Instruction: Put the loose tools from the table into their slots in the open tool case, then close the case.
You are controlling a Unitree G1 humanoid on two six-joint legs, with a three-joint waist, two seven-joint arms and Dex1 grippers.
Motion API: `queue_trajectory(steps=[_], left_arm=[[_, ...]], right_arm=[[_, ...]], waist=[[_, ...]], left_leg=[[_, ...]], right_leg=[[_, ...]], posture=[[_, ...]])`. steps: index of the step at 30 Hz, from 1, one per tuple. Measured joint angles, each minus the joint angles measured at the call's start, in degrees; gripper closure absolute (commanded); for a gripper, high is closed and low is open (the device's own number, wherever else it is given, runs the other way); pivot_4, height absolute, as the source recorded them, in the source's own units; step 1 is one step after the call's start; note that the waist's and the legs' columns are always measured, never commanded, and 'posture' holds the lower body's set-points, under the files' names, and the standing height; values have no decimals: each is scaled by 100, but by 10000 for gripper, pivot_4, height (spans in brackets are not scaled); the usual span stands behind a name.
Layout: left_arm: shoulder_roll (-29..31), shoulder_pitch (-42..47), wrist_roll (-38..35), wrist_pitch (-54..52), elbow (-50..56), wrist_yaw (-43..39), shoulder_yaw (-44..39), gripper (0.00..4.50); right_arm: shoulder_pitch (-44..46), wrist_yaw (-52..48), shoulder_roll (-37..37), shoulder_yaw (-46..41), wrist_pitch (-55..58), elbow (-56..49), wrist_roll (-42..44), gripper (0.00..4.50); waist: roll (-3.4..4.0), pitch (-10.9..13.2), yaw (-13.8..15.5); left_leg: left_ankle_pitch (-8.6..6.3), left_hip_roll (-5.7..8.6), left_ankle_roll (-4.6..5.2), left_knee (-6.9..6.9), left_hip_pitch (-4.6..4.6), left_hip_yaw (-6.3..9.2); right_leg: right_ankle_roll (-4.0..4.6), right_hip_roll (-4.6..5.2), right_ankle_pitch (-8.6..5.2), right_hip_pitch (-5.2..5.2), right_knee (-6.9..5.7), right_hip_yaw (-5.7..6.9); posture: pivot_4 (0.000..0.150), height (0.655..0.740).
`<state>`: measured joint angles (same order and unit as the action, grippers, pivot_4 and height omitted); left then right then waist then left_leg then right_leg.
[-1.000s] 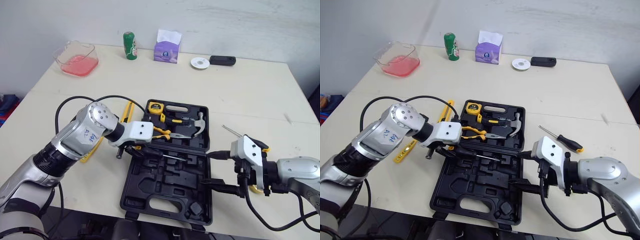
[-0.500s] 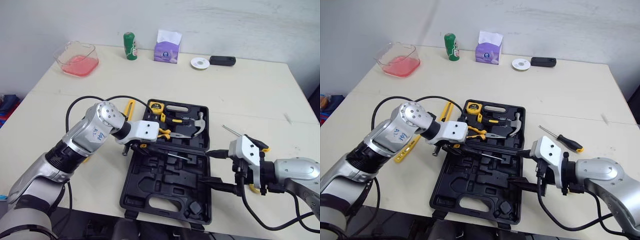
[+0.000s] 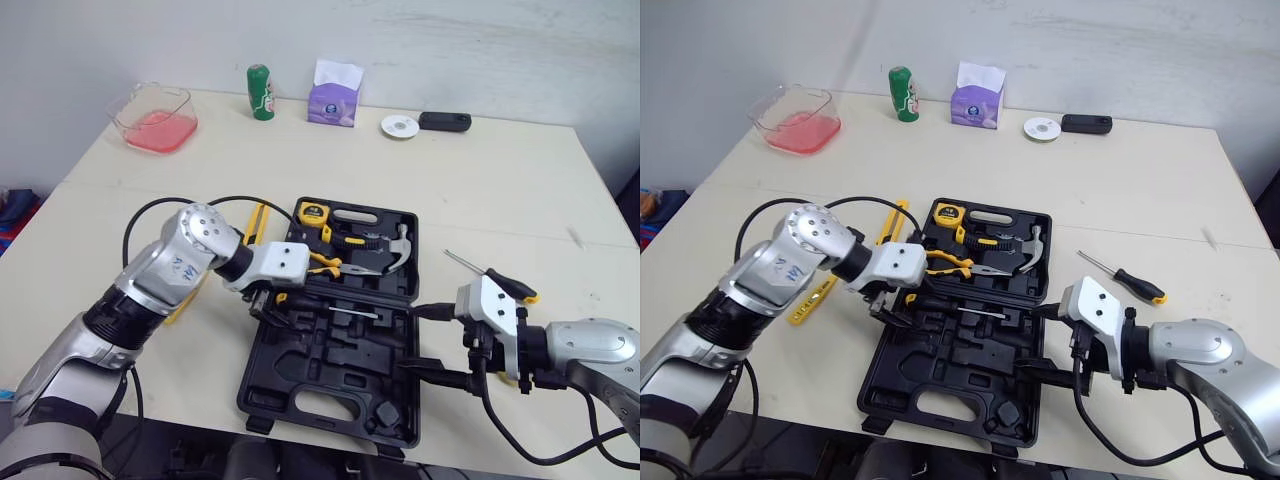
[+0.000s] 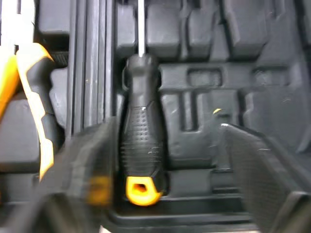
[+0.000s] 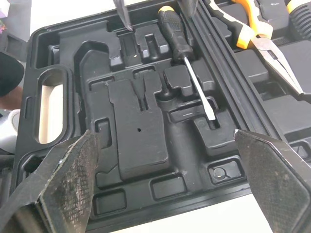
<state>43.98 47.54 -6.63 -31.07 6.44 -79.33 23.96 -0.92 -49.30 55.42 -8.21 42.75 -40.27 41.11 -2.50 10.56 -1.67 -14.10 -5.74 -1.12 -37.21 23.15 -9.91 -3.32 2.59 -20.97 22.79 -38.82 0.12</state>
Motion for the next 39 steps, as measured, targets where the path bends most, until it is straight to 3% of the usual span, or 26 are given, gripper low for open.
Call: queue_trajectory(steps=[5,6,8,12,16,22,39], left_arm=[[142,-677,-676,119,-170,43,-1073,556],[23,-924,-853,137,-282,107,-1324,3039],[-208,-1341,-1161,264,-267,154,-1580,8878],[-375,-2051,-1420,357,-209,301,-1679,27018],[-546,-2154,-1357,832,-207,554,-1713,44661],[-919,-2005,-1116,1559,-655,808,-1637,44661],[-961,-1365,-422,2183,-1779,716,-1068,44661]], right_arm=[[-32,-2,1,-152,11,1,109,0],[-5,-2,0,-138,11,5,109,0],[69,-5,0,-115,14,21,115,0],[279,-20,-2,-111,111,110,270,0],[375,-20,-3,-108,132,180,340,0],[470,-19,-90,-7,133,220,351,0],[507,-113,-162,137,113,382,284,0]], waist=[[3,-1,-34],[4,-1,-25],[3,0,-11],[2,0,-9],[2,0,7],[3,0,0],[4,0,-1]], left_leg=[[1,-3,-2,5,-12,1],[1,-4,-3,4,-11,4],[1,-3,-2,2,-7,6],[-1,1,1,2,-8,7],[-16,2,26,4,-8,14],[-17,1,28,5,-8,14],[-17,-2,28,8,-10,13]], right_leg=[[4,-4,-2,-4,-6,-3],[4,-4,-2,-4,-6,0],[4,-1,-2,-5,-4,3],[2,5,-1,-7,-2,4],[8,7,3,-10,-1,11],[9,3,6,-12,3,11],[11,2,7,-15,11,15]], posture=[[1500,7244],[1500,7244],[1500,7244],[1500,7244],[1500,7244],[1500,7244],[1500,7244]])
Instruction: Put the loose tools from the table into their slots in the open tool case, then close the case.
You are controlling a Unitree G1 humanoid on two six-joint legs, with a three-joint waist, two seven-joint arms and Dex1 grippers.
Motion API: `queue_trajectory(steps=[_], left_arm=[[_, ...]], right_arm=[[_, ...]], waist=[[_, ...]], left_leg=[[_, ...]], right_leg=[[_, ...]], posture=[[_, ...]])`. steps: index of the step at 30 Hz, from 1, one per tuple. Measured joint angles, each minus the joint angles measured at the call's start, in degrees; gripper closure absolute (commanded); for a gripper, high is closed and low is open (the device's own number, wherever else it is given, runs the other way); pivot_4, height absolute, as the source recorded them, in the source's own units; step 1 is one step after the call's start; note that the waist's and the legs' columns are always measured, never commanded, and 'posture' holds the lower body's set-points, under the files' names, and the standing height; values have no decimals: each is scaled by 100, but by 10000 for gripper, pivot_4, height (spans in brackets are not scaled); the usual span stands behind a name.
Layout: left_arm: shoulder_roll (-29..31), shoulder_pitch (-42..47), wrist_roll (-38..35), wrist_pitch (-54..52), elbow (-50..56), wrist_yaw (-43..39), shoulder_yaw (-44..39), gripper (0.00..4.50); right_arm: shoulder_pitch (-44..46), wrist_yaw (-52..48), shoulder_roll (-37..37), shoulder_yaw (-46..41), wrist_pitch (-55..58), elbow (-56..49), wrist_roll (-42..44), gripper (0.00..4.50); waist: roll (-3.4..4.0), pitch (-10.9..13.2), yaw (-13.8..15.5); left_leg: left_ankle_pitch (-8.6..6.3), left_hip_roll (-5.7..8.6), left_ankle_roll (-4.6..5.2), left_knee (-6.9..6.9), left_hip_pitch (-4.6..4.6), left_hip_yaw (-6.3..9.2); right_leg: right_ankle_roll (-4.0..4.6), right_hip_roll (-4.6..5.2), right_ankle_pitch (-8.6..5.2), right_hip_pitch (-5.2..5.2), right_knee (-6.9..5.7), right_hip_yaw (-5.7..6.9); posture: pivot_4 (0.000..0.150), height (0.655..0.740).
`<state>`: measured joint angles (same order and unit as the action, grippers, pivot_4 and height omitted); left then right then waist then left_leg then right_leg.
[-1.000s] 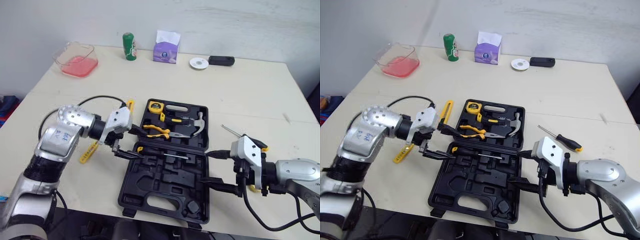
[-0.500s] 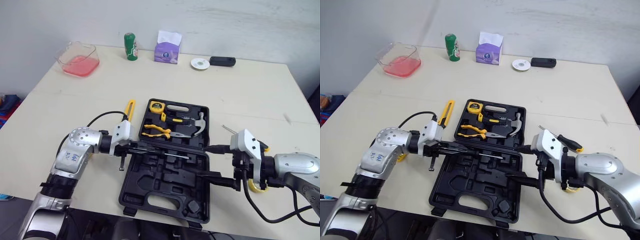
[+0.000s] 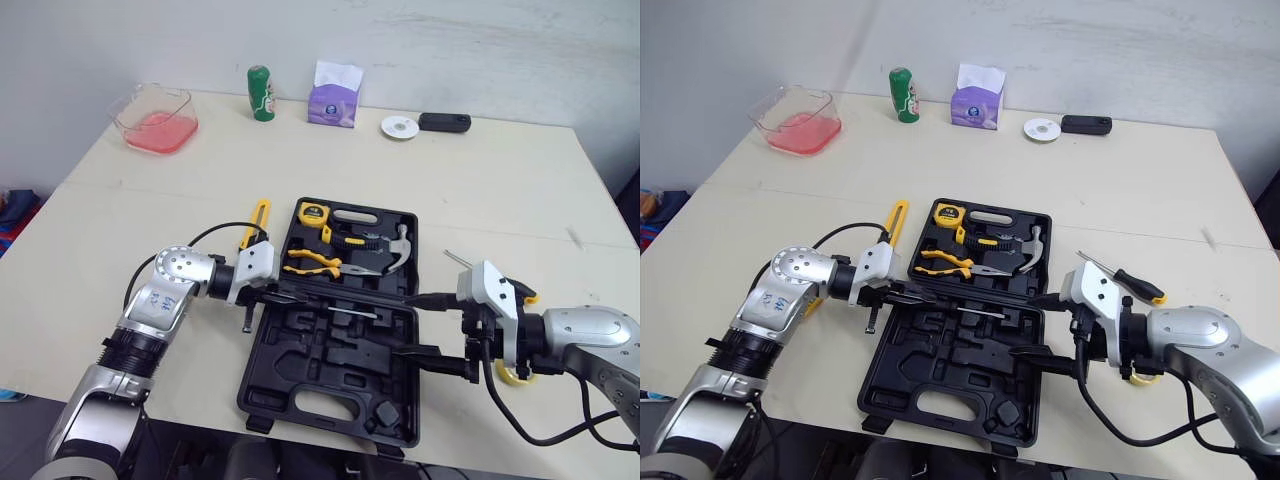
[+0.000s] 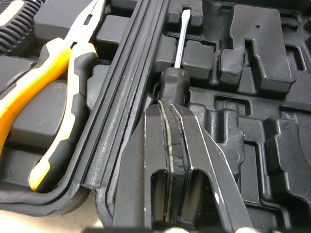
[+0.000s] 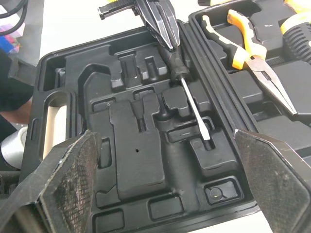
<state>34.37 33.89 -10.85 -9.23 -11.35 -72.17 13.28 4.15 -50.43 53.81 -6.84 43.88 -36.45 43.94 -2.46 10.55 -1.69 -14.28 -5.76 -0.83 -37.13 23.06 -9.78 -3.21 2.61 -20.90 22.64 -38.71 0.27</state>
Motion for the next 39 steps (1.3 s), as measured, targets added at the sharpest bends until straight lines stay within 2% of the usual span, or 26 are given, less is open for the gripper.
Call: queue_trajectory(steps=[9,13,16,22,36,39], left_arm=[[22,93,368,481,-83,-7,251,44661],[2,191,548,659,-202,81,390,44661],[-21,297,716,790,-294,179,567,44661],[-17,358,874,814,-337,242,664,44661],[-76,579,909,869,-514,213,869,44661],[-133,719,1079,864,-522,208,1022,44661]], right_arm=[[-134,-22,1,23,-9,69,-110,0],[-188,-24,1,18,-10,69,-128,0],[-236,-10,1,14,-10,68,-129,0],[-334,8,1,-3,-17,67,-153,0],[-440,49,0,-34,-136,67,-258,0],[-440,51,0,-34,-145,68,-326,0]], waist=[[39,-32,2],[46,-36,2],[74,-69,6],[82,-130,-1],[89,-146,14],[103,-154,24]], left_leg=[[-1,2,8,2,-22,0],[-2,2,8,16,-72,2],[-12,8,-8,58,-107,15],[14,20,20,102,-107,-1],[15,23,21,109,-105,-3],[14,25,21,117,-105,1]], right_leg=[[1,5,4,-24,11,0],[10,5,7,-68,32,-1],[78,6,6,-121,114,4],[90,10,67,-121,184,-18],[89,15,69,-117,200,-27],[83,19,79,-113,237,-22]], posture=[[1500,7244],[1500,7244],[1500,7244],[1500,7244],[1500,7244],[1500,7244]])
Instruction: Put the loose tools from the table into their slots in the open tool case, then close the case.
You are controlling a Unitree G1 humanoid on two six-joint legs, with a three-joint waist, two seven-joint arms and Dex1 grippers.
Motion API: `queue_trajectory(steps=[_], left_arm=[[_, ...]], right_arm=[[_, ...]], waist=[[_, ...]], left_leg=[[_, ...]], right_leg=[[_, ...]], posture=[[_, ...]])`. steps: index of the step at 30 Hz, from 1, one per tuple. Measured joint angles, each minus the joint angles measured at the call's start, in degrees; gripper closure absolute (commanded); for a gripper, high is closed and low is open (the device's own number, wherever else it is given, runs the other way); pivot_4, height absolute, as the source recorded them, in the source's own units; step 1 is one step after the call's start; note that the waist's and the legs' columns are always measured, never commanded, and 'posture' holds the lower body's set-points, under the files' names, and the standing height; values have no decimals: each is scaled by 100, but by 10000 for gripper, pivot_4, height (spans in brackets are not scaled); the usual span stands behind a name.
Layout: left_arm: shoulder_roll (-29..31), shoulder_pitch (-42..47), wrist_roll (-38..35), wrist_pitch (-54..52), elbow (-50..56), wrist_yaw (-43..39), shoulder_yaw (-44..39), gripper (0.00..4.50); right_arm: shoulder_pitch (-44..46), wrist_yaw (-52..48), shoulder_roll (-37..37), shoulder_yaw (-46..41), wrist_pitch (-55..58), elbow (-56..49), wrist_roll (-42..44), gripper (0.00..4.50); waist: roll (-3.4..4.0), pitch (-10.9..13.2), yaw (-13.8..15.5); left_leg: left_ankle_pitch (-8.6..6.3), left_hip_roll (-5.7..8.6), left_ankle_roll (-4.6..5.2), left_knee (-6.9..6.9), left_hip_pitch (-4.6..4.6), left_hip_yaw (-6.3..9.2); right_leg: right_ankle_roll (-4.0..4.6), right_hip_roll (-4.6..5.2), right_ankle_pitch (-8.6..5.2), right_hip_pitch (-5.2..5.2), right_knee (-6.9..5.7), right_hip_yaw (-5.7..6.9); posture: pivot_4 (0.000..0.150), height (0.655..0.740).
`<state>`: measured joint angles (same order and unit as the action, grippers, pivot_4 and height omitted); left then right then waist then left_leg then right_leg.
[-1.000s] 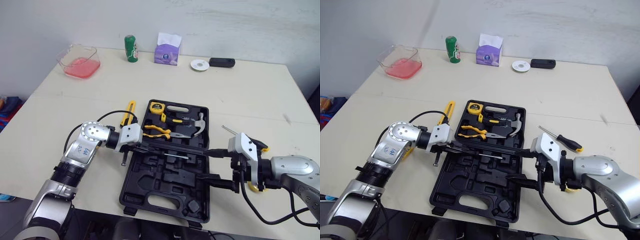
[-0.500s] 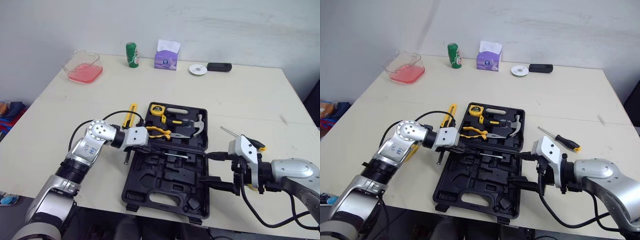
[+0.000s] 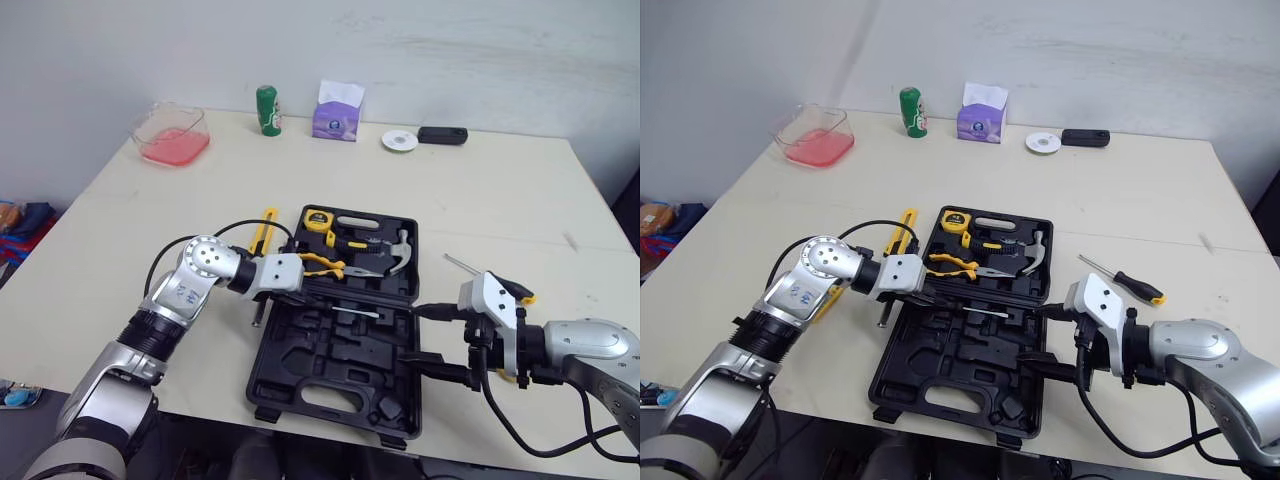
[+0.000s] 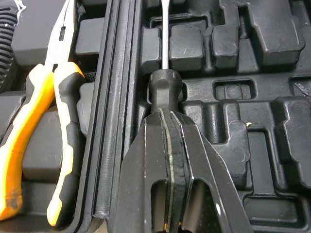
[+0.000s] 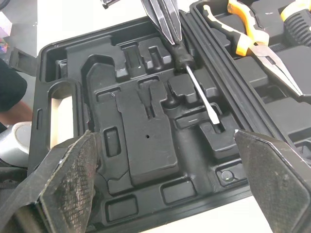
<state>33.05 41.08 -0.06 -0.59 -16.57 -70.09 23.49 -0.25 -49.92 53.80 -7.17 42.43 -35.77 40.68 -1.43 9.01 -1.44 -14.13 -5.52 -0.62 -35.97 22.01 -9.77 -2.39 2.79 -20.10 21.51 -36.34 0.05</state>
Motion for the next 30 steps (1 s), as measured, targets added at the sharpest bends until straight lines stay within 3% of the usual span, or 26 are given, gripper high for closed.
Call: queue_trajectory(steps=[4,25,30], left_arm=[[3,30,101,-16,25,-53,96,44661],[-87,193,429,-114,44,67,373,44661],[-158,213,593,-61,38,209,446,44661]], right_arm=[[-18,0,-4,0,-1,1,-42,0],[-147,73,-51,-11,-16,37,-138,0],[-247,105,-51,-66,-16,27,-138,0]], waist=[[8,-25,-18],[28,-74,-30],[74,-102,-36]], left_leg=[[-1,17,3,48,0,-2],[4,82,19,96,0,51],[1,86,20,151,19,85]], right_leg=[[-1,12,33,-11,69,-3],[-3,67,39,-14,118,26],[-8,64,119,-45,273,64]], posture=[[1500,7244],[1500,7244],[1500,7244]])
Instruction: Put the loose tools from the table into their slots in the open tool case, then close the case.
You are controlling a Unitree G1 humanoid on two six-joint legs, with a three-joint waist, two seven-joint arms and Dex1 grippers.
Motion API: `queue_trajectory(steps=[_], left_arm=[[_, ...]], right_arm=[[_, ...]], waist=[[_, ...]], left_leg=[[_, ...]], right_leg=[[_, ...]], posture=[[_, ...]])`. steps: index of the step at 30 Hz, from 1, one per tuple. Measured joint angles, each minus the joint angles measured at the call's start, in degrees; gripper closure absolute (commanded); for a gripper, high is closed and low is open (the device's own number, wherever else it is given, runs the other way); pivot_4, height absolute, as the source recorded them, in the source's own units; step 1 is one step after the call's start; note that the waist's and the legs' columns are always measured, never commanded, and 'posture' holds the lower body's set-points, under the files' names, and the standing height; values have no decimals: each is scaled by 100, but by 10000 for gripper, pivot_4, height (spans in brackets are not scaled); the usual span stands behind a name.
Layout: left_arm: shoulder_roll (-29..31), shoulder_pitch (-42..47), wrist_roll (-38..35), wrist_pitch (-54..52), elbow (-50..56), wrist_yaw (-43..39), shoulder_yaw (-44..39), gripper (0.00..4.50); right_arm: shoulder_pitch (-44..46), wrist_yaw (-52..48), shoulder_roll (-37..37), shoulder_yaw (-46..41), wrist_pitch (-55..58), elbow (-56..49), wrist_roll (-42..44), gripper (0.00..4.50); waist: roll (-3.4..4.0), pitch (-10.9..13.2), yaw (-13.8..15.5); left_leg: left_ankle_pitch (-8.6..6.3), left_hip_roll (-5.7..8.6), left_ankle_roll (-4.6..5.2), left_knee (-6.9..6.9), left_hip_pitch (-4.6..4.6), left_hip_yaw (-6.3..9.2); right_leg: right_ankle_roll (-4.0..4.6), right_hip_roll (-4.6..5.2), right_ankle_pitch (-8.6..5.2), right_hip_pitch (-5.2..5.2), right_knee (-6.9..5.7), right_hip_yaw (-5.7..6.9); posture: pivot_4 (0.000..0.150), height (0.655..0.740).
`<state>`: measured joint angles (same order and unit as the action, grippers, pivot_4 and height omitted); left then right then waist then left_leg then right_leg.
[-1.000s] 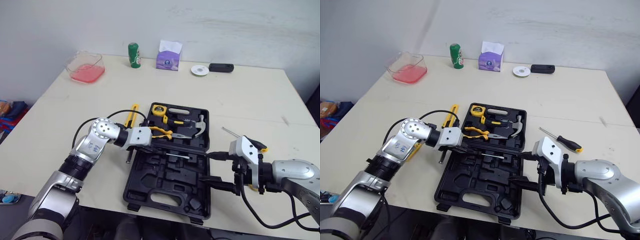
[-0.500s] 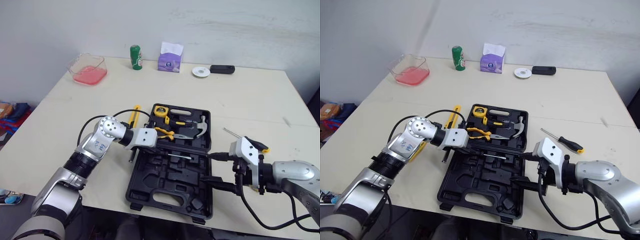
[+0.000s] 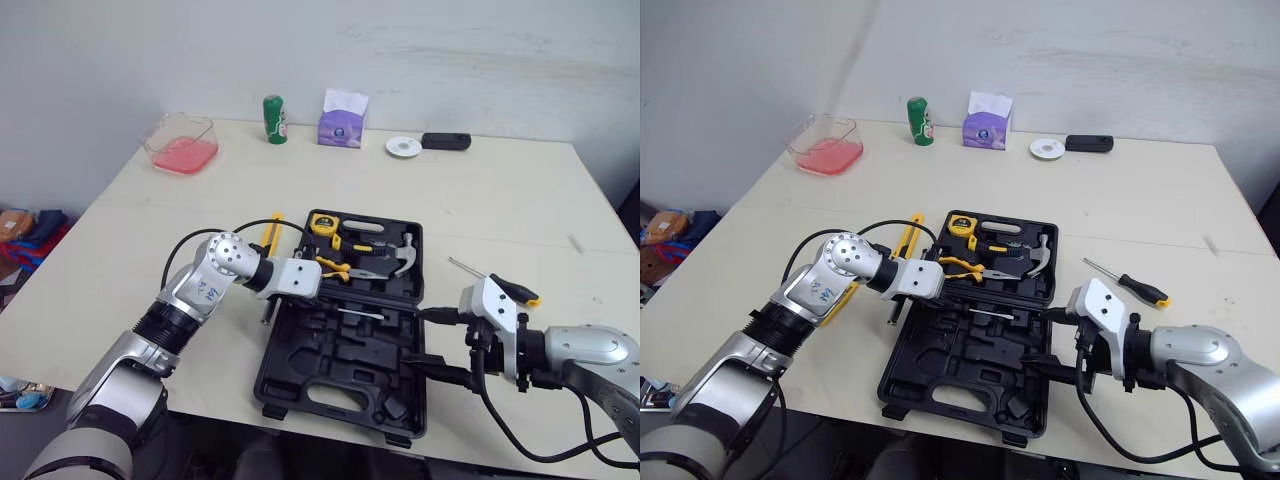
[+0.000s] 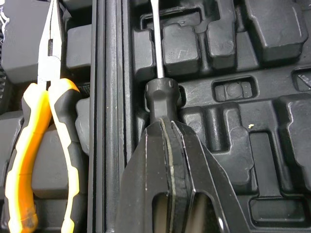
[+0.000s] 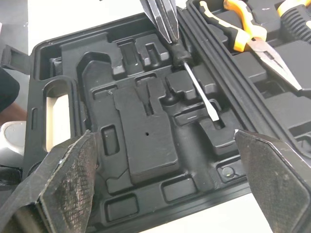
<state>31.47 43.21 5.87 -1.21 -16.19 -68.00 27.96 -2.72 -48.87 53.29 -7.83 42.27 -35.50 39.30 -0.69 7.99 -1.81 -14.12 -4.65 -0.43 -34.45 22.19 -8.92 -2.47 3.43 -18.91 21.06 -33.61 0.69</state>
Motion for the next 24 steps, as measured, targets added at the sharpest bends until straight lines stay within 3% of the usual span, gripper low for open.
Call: queue_trajectory(steps=[3,5,6,7,8,9,10,11,14,15,18,21,24], left_arm=[[-11,9,19,2,-20,37,7,44661],[-18,21,18,-6,-27,38,3,44661],[-55,54,17,-93,-48,34,-10,44661],[-108,56,16,-191,-63,35,-35,44661],[-176,40,-4,-291,-61,42,-91,44661],[-189,20,-61,-357,-50,34,-154,44661],[-182,22,-126,-422,-47,-34,-206,44661],[-167,24,-175,-520,-21,-107,-270,44661],[-75,-198,-656,-1054,278,-290,-726,44661],[-19,-328,-890,-1254,425,-358,-895,44661],[128,-679,-1491,-1925,847,-449,-1371,44661],[462,-1008,-2157,-2684,1349,-411,-2039,35203],[1009,-1430,-3114,-3671,1989,-488,-2960,21800]], right_arm=[[-15,16,0,-41,0,-5,1,0],[-43,20,0,-100,0,-20,3,0],[-71,24,-1,-140,1,-30,4,0],[-78,28,-2,-145,2,-32,5,0],[-58,31,0,-156,2,-36,8,0],[-8,35,0,-162,-1,-39,10,0],[-9,37,-1,-180,-4,-39,9,0],[-55,39,-6,-170,1,-37,8,0],[-68,36,-9,-177,-4,-33,5,0],[-64,40,-9,-194,-3,-33,7,0],[-59,57,-9,-449,-1,-33,51,0],[-172,19,-7,-846,9,-5,144,0],[-425,-92,35,-1403,33,191,186,0]], waist=[[30,-7,-37],[135,-67,-49],[125,-61,8],[-14,-22,24],[-103,14,25],[-61,22,75],[19,13,113],[67,28,139],[56,98,85],[14,123,68],[-47,163,74],[-38,236,132],[-39,268,158]], left_leg=[[-2,-1,-1,50,18,52],[-2,-42,1,131,109,66],[3,-43,9,170,89,13],[42,-27,28,168,-11,-122],[50,21,-13,107,-78,-144],[6,85,-137,-37,-74,42],[-115,149,-183,-201,-111,303],[-223,212,-28,-201,-112,516],[-211,212,7,-153,-92,521],[-210,206,3,-154,-73,522],[-204,202,-16,-172,28,531],[-175,197,-59,-167,51,528],[-178,196,-55,-169,66,525]], right_leg=[[-37,-20,86,-49,170,46],[-1,-74,204,-129,313,66],[59,-21,147,-134,187,95],[39,86,-83,-109,-14,64],[-73,127,-147,-27,-97,37],[-60,103,-156,-17,-111,63],[-61,104,-144,-1,-116,163],[-55,117,-101,-44,-112,211],[-114,116,-48,-28,-93,218],[-169,115,-11,17,-120,218],[-159,109,-12,138,-193,224],[-156,96,-16,161,-212,236],[-156,96,-16,170,-206,238]], posture=[[1500,7244],[1500,7244],[1500,7244],[1500,7244],[1500,7244],[1500,7244],[1500,7244],[1500,7244],[1500,7244],[1500,7244],[1500,7244],[1500,7244],[1500,7244]])
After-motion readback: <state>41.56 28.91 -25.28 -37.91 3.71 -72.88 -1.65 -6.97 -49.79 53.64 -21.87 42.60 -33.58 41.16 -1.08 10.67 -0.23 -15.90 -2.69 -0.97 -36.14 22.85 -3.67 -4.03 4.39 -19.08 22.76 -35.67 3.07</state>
